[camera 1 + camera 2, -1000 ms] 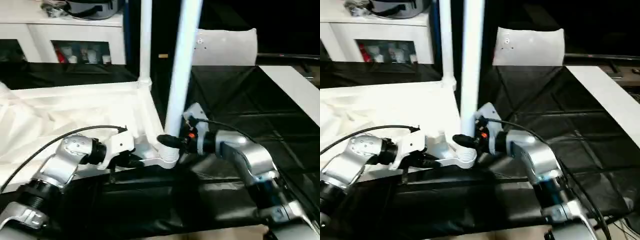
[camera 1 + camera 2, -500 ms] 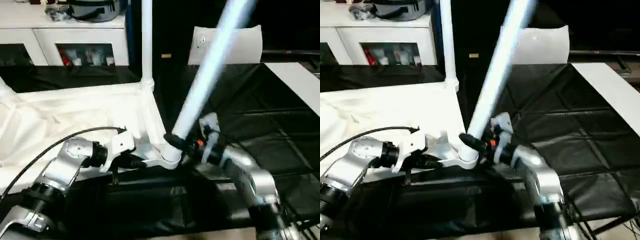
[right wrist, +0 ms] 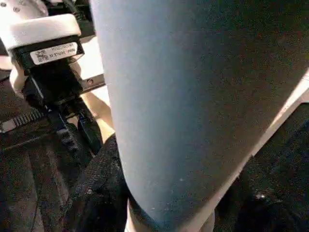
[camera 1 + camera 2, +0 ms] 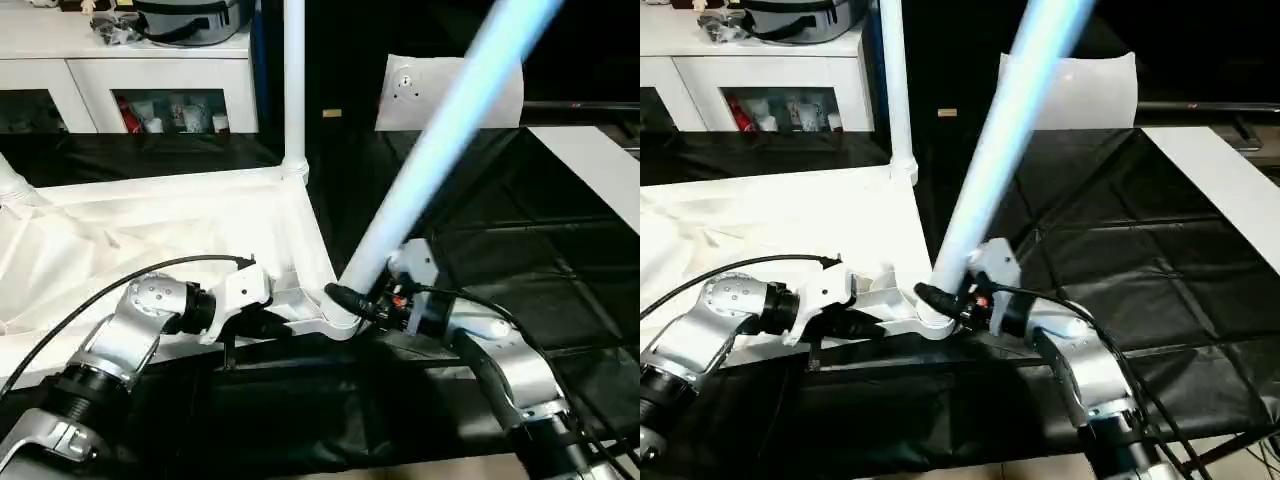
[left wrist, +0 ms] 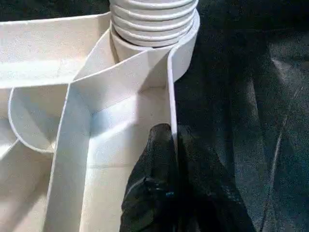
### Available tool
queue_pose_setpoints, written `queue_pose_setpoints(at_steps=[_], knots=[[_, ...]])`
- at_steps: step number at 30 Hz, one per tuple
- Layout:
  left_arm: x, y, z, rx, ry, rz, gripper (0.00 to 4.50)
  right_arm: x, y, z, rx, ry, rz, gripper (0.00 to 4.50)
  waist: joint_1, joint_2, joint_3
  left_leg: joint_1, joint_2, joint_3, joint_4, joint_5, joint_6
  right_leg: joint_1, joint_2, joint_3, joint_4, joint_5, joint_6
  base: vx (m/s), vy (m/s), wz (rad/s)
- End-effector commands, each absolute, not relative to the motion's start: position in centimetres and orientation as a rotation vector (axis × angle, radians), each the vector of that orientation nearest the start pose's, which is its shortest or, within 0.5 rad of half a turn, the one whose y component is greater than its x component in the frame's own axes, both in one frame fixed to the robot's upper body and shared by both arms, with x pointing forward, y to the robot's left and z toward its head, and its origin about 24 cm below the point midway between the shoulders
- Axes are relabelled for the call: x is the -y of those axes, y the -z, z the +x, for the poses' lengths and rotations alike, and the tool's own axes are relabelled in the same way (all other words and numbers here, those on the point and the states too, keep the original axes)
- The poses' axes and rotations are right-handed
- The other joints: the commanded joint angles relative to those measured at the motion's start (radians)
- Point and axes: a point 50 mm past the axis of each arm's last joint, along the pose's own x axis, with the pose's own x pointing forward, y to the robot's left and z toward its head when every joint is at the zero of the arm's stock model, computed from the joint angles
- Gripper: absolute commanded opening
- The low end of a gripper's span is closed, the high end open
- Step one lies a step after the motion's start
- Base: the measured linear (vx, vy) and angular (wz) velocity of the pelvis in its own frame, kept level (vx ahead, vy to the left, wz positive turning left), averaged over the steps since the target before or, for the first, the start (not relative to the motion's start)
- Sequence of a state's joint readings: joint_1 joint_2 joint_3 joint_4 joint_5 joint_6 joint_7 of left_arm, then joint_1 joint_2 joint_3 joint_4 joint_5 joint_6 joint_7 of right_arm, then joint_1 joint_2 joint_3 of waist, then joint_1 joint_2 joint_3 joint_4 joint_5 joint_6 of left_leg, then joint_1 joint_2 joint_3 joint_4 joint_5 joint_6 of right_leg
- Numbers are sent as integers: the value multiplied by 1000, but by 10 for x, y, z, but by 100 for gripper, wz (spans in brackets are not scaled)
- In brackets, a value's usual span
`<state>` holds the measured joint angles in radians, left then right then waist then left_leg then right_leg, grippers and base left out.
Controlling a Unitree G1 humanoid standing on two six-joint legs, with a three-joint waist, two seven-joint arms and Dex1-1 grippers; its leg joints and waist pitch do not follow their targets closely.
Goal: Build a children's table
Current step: Insert table leg to table base
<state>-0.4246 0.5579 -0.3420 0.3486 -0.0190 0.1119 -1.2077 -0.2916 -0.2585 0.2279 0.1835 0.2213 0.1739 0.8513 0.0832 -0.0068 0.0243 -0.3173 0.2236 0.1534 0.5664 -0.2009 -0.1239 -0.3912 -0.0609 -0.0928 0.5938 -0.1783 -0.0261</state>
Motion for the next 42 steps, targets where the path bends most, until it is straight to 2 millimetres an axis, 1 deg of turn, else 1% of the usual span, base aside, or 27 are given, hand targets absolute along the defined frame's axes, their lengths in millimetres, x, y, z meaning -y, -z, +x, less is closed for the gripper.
queue_pose_setpoints(at_steps=[1,2,3,4,5,6,8,9,10,14,16,18,19,22,24,25,28,29,34,35,36,37,38,39,40,41,42], knots=[[-174,-46,284,-557,1379,622,0,110,-16,268,-386,-1115,-114,189,-10,-4,-30,-12,0,10,-69,-278,27,38,-66,49,-99,-479,-63,0,0,0],[-174,-46,284,-560,1386,632,0,108,-16,268,-393,-1134,-120,189,-10,-4,-30,-12,0,10,-69,-278,27,38,-66,49,-99,-479,-63,0,0,0],[-174,-47,284,-564,1405,658,0,105,-15,268,-406,-1172,-129,189,-12,-4,-30,-10,-1,10,-68,-287,27,35,-68,49,-104,-511,-53,0,0,0],[-174,-47,284,-565,1410,666,0,105,-14,268,-409,-1184,-131,189,-12,0,-31,-9,-1,8,-69,-287,25,35,-68,49,-104,-511,-51,0,0,0],[-174,-47,284,-565,1410,666,0,105,-14,268,-409,-1184,-131,189,-12,0,-30,-8,0,8,-69,-290,24,34,-68,50,-104,-508,-52,0,0,0],[-174,-49,286,-563,1427,682,0,103,-13,264,-429,-1223,-125,189,-12,-11,-30,-8,1,8,-70,-297,24,33,-67,48,-104,-512,-49,0,0,0],[-174,-50,287,-562,1439,702,0,101,-10,261,-441,-1244,-122,189,-12,-12,-31,-7,2,7,-71,-305,23,33,-67,49,-105,-517,-45,0,0,0],[-174,-51,289,-562,1441,707,0,100,-8,259,-449,-1259,-124,189,-12,-12,-34,-6,5,6,-73,-307,19,33,-68,49,-100,-490,-52,0,0,0],[-174,-51,290,-560,1442,709,0,100,-8,258,-450,-1264,-123,189,-11,-16,-34,-6,6,6,-74,-302,17,33,-68,50,-98,-468,-59,0,0,0],[-171,-53,294,-550,1445,706,0,96,-5,251,-459,-1298,-113,189,-11,-11,-36,-5,9,5,-77,-308,8,35,-68,51,-93,-428,-78,0,0,0],[-170,-55,298,-547,1440,701,0,92,-3,244,-467,-1327,-95,189,-9,-16,-38,-2,8,7,-77,-312,9,37,-68,52,-93,-403,-87,0,0,0],[-170,-55,298,-547,1440,701,0,92,-3,244,-467,-1328,-94,189,-8,-17,-39,-5,9,7,-78,-296,9,40,-69,53,-89,-385,-94,0,0,0],[-171,-55,300,-547,1431,699,0,91,-3,242,-467,-1331,-92,189,-6,-12,-39,-5,9,7,-78,-289,7,41,-69,54,-88,-373,-99,0,0,0],[-172,-55,302,-551,1422,699,0,90,-2,241,-468,-1335,-89,189,-6,-15,-39,-6,7,9,-78,-282,7,42,-68,53,-89,-367,-100,0,0,0],[-178,-55,305,-563,1402,709,0,88,-2,240,-467,-1336,-83,189,-4,-9,-37,-5,6,8,-79,-298,6,41,-69,52,-93,-397,-94,0,0,0],[-178,-55,305,-563,1402,709,0,88,-2,240,-467,-1336,-83,189,-5,-12,-36,-4,7,7,-79,-307,5,41,-69,52,-95,-417,-87,0,0,0],[-181,-55,306,-572,1390,705,0,86,-3,243,-465,-1330,-81,189,-5,-12,-35,-2,6,6,-80,-321,4,39,-71,51,-99,-452,-76,0,0,0],[-181,-55,306,-571,1388,700,0,86,-3,244,-464,-1326,-80,189,-4,-14,-35,-3,7,5,-80,-319,5,39,-71,51,-99,-456,-74,0,0,0],[-180,-54,302,-565,1369,655,0,84,-4,249,-453,-1281,-70,189,-7,-12,-35,-4,10,4,-83,-323,0,38,-72,51,-96,-435,-87,0,0,0],[-179,-53,299,-558,1335,611,0,83,-5,256,-437,-1217,-67,189,-9,-8,-35,-3,13,2,-84,-327,-8,38,-75,53,-91,-429,-93,0,0,0],[-178,-52,292,-542,1264,537,0,82,-7,269,-410,-1087,-56,189,-16,-11,-34,-8,15,1,-86,-334,-16,40,-78,53,-87,-431,-104,0,0,0],[-177,-52,289,-535,1224,501,0,82,-8,275,-399,-1029,-46,189,-23,-10,-29,-4,9,1,-85,-360,-15,33,-74,48,-98,-483,-96,0,0,0],[-176,-52,288,-533,1212,490,0,82,-8,276,-396,-1011,-43,189,-30,-10,-31,-5,11,-2,-84,-370,-21,34,-77,48,-93,-494,-97,0,0,0],[-176,-52,288,-533,1212,490,0,82,-8,276,-396,-1011,-43,189,-35,-9,-26,-3,4,-2,-82,-381,-9,30,-70,43,-107,-547,-72,0,0,0],[-175,-52,286,-528,1183,465,0,81,-9,280,-390,-972,-35,189,-36,-8,-26,0,2,-1,-81,-386,-4,27,-69,43,-111,-565,-62,0,0,0],[-171,-49,281,-523,1119,435,0,80,-10,284,-379,-922,-26,189,-46,-14,-26,-7,9,-4,-85,-382,-9,33,-74,46,-106,-561,-67,0,0,0],[-166,-46,276,-524,1060,415,0,79,-11,287,-370,-874,-21,189,-55,-10,-26,-12,10,-7,-86,-384,-12,35,-74,44,-105,-556,-68,0,0,0]])
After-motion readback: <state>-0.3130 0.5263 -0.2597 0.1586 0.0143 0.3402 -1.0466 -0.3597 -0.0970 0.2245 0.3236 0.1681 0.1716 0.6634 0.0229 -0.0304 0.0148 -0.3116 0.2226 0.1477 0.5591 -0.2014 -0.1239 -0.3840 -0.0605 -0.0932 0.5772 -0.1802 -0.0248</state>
